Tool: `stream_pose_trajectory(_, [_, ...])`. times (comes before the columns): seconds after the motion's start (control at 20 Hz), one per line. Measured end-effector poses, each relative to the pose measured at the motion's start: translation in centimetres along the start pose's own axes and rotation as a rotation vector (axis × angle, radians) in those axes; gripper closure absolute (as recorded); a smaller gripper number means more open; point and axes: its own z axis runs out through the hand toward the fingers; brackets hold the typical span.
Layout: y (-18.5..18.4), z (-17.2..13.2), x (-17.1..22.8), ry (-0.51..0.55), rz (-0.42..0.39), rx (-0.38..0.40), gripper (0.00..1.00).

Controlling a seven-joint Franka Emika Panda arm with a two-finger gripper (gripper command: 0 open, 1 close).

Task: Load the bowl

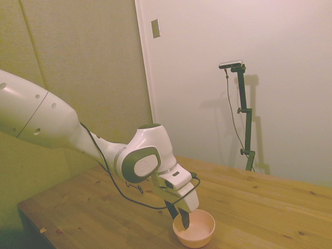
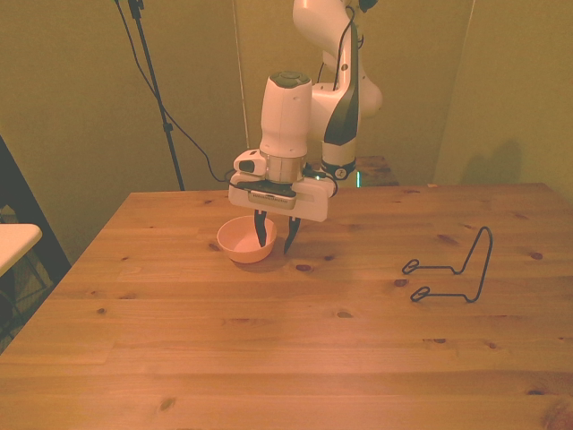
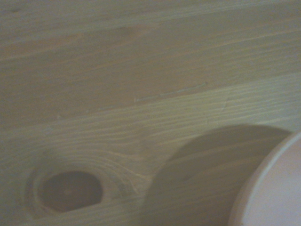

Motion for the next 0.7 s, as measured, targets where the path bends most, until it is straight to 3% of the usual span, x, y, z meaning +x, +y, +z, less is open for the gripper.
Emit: stream_pose_trajectory(0.7, [0.2,-1.4,2.0,-0.113,-0.006,0.115,1.00])
